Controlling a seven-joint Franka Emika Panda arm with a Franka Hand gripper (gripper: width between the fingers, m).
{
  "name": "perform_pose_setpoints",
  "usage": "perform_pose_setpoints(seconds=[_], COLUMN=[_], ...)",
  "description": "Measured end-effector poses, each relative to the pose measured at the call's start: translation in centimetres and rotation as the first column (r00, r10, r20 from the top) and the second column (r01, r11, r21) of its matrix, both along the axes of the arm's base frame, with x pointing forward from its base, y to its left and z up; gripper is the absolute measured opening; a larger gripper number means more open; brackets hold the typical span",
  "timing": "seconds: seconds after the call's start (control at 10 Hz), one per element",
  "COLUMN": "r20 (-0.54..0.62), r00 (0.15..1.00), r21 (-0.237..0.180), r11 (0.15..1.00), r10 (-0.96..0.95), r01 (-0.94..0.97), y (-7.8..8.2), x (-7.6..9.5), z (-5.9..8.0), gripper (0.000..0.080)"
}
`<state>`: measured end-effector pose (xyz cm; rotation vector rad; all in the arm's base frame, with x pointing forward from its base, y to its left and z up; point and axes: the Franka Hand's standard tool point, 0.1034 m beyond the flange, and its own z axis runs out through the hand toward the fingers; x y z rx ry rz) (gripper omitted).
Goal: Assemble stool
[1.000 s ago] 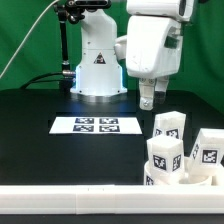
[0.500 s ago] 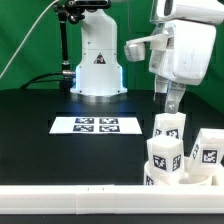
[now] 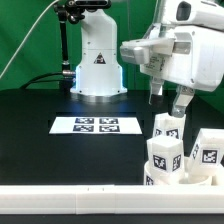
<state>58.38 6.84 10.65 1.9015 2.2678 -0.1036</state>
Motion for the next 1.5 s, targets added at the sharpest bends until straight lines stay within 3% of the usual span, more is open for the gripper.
perform_pose_setpoints(seconds=[0.5, 0.7, 0.8, 1.2, 1.5], r20=[-0.019, -0.022, -0.022, -0.011, 0.020], r00=[1.000, 1.000, 1.000, 0.997, 0.926], r21=[-0.007, -0.008, -0.008, -0.003, 0.018], r11=[1.000, 1.000, 1.000, 0.997, 0.926], r10=[-0.009, -0.012, -0.014, -0.078, -0.378], r01=[0.009, 0.012, 0.014, 0.078, 0.378], y=[-0.7, -0.9, -0.9, -1.0, -1.5], x=[-0.2, -0.3, -0.3, -0.3, -0.6], z=[-1.3, -1.5, -1.5, -1.5, -1.6], gripper=[0.0649, 0.0388, 0.0334, 0.0334, 0.0335])
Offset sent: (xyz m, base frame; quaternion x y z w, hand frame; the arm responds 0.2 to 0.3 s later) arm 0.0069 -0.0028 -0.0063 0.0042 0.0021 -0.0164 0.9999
